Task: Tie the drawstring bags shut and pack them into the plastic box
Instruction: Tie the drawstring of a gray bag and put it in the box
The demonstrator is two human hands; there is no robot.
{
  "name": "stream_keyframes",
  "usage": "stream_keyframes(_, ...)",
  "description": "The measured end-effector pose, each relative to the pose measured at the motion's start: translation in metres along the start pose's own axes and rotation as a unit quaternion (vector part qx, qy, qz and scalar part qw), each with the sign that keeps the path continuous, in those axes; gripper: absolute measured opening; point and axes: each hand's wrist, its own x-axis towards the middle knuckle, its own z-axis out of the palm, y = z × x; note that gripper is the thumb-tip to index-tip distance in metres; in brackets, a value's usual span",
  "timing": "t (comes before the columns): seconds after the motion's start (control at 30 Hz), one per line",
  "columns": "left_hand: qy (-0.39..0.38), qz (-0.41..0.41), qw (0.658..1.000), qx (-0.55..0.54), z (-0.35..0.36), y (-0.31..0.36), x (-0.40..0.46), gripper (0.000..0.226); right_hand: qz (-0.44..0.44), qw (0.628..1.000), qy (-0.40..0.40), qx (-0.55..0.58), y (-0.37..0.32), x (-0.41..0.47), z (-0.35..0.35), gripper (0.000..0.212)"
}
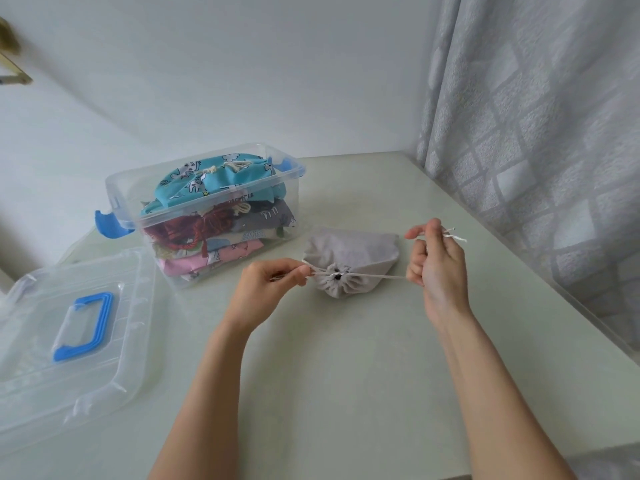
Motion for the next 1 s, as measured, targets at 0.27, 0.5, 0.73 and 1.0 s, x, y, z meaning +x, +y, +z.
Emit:
stream_keyframes(0.27, 0.061, 0.005, 0.998, 0.03, 0.007, 0.001, 0.0, 0.017, -0.129, 0.98, 0.053, -0.143, 0.003, 0.005, -0.011, 0.047)
stream_keyframes(0.5, 0.032, 0.022, 0.999, 0.013, 0.013, 0.006, 0.002, 0.017, 0.023, 0.864, -0.233, -0.445, -0.022, 0.026, -0.03, 0.028)
stream_keyframes(0.73, 0.048, 0.044, 0.998, -0.001, 0.015, 0.014, 0.0, 0.018, -0.112, 0.887, -0.131, -0.428, -0.028, -0.004, -0.046, 0.016)
stream_keyframes(1.0, 0.056, 0.05, 0.997, -0.016, 0.016, 0.013, -0.001, 0.015, -0.012, 0.863, -0.152, -0.481, 0.015, -0.041, -0.014, 0.034)
